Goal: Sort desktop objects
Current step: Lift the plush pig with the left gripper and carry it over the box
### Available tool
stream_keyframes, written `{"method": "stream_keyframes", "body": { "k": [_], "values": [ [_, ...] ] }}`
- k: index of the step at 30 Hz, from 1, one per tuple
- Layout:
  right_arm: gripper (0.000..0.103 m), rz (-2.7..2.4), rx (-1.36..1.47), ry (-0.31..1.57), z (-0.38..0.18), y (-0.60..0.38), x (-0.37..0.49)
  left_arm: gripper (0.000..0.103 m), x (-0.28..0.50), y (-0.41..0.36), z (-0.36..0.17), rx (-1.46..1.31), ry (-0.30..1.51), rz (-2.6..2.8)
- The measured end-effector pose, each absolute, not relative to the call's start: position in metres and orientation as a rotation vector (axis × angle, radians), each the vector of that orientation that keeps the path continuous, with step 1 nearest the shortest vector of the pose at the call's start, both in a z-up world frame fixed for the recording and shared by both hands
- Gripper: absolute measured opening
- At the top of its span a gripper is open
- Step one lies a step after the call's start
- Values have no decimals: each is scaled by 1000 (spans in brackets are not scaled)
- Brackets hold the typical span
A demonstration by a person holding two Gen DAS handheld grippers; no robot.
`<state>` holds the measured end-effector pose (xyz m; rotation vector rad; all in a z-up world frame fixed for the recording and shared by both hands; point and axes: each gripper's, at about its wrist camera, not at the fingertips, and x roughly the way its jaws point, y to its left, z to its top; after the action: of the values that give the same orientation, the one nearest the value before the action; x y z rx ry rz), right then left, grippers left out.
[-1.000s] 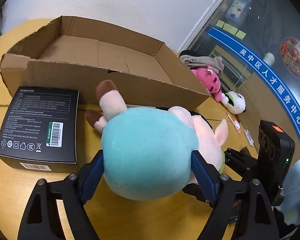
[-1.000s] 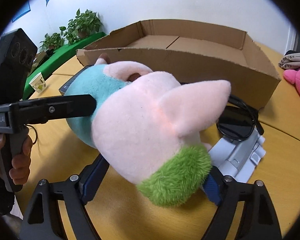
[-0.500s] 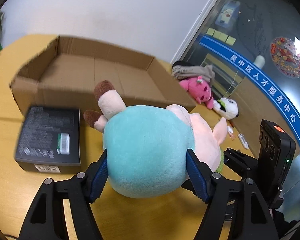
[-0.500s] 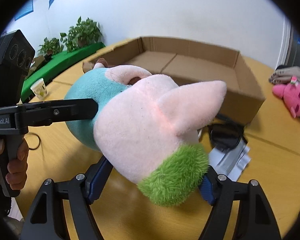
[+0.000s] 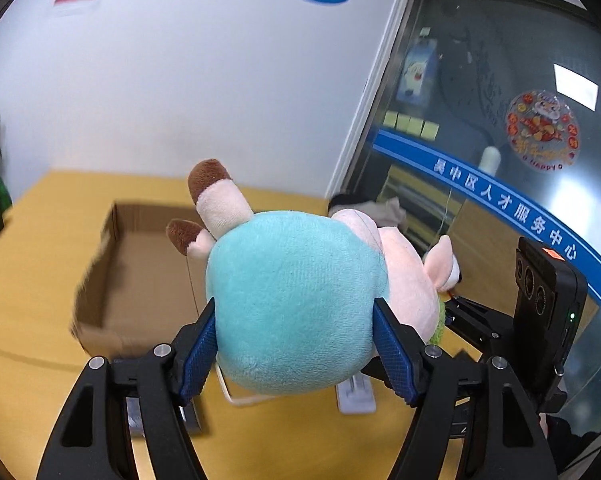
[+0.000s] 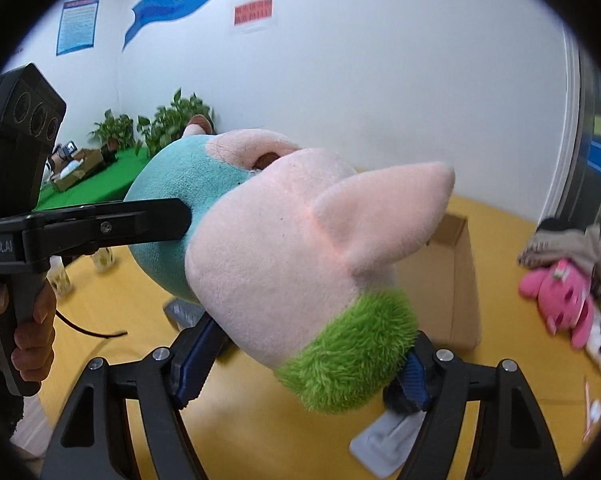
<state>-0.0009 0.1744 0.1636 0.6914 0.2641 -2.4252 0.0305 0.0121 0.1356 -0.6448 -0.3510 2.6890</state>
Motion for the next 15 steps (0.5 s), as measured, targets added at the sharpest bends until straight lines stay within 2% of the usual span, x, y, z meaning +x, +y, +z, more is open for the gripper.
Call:
{"method": "stream_keyframes", "body": {
  "k": [15],
  "values": [
    [77,-2438,368,340,263,140,-41,76,5,-27,240,-348,-251,2806]
  ]
}}
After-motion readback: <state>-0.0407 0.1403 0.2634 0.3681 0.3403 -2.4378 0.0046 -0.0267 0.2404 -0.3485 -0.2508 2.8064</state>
